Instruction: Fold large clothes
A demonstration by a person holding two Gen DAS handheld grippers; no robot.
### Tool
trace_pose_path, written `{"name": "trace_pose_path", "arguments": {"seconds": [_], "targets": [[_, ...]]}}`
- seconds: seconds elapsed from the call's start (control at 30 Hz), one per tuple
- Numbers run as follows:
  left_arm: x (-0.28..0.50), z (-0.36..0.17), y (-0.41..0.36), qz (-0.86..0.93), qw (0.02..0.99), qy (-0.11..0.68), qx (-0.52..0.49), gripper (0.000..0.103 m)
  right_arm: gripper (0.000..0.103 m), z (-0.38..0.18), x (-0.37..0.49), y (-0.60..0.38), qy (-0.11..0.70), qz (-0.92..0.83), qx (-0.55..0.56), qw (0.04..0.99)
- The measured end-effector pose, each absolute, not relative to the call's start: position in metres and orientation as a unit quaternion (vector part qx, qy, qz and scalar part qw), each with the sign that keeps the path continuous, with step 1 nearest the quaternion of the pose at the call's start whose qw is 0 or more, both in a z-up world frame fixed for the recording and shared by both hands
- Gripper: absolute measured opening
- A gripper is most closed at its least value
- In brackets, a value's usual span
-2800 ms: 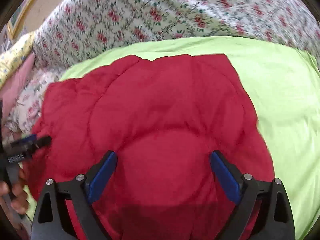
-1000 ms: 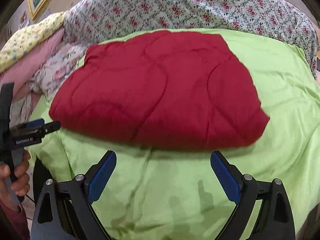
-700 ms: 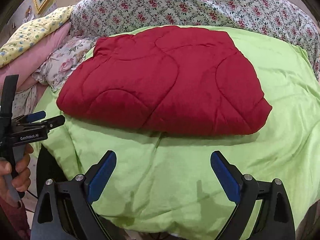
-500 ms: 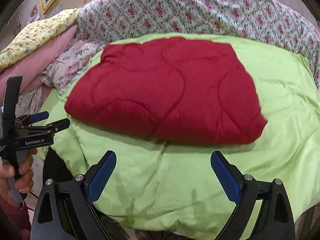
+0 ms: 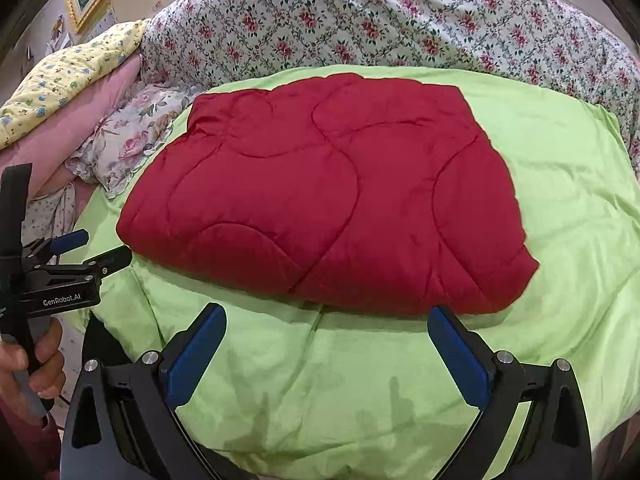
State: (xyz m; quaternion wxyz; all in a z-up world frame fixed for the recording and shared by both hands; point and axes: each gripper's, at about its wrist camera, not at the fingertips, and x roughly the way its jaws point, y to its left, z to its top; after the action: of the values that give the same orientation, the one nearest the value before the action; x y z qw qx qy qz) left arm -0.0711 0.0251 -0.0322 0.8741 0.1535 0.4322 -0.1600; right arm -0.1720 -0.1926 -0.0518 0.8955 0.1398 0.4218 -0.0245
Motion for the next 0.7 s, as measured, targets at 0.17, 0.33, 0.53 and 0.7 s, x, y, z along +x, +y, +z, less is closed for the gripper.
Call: {"name": "trace_pose_path", "arguments": {"seconds": [0.17, 0.33, 0.53, 0.7], "targets": [[-0.063, -0.034, 0.021, -0.16, 0.872, 0.436, 0.152, 0.103, 0.102, -0.054, -0.16, -0.195, 0.426, -0.023, 0.141, 0.894], [-0.055, -0.034, 0.019, -0.158, 0.872, 0.438, 0.149, 0.103, 0.102, -0.052, -0.151, -0.197, 0.426, -0.023, 0.14, 0.893], [-0.047, -0.036, 0.016, -0.157, 0.872, 0.44, 0.147, 0.103, 0.102, -0.051, -0.141, -0.201, 0.426, -0.024, 0.139, 0.893], [-0.041, -0.036, 0.015, -0.157, 0.87, 0.443, 0.146, 0.103, 0.102, -0.051, -0.135, -0.204, 0.429, -0.023, 0.139, 0.892]]}}
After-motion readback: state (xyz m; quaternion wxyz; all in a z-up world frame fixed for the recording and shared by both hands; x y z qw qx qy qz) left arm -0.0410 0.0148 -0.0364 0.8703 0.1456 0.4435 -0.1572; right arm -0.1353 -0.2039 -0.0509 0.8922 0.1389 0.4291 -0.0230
